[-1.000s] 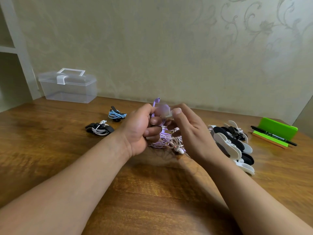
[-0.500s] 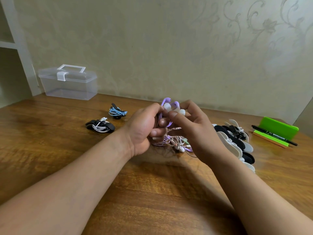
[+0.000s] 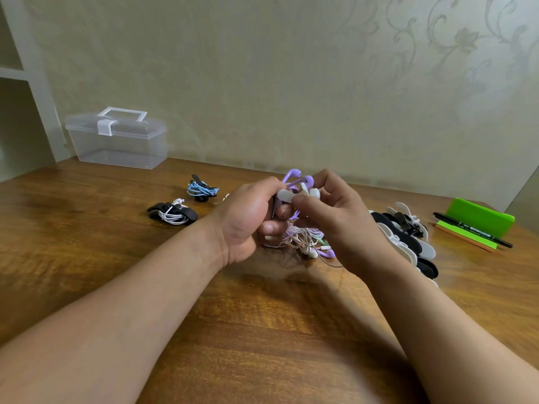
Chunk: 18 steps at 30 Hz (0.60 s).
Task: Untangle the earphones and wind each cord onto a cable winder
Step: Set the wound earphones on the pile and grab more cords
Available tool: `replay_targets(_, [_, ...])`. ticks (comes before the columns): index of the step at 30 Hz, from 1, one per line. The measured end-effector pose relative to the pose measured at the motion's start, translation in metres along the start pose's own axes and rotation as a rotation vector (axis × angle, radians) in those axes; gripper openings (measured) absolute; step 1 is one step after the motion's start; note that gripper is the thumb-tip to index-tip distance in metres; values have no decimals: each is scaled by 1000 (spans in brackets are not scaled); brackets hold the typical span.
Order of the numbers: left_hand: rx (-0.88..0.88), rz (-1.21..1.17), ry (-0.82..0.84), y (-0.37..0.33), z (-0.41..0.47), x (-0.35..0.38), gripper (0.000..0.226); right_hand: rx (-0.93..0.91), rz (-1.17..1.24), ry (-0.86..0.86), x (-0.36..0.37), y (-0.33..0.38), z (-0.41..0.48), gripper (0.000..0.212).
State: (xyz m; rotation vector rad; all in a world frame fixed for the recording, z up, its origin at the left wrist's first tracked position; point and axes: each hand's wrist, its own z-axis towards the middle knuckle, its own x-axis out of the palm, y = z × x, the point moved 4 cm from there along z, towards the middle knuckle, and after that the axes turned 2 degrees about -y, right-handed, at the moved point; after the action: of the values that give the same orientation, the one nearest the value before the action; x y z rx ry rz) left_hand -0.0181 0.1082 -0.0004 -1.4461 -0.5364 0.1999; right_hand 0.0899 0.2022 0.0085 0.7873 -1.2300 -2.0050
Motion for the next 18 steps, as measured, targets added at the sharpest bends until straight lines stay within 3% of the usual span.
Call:
replay_targets(3, [7,-7,-3,-1,-1,0,33,14,18,22,1,3,-1,46])
replay_targets(9, [69,15,-32,-5,-3,2,19,3,5,36,-5,6,1,11])
replay_targets(18, [131,70,41,-14,-12,9,34,-11,116,26,-11,11,2,14])
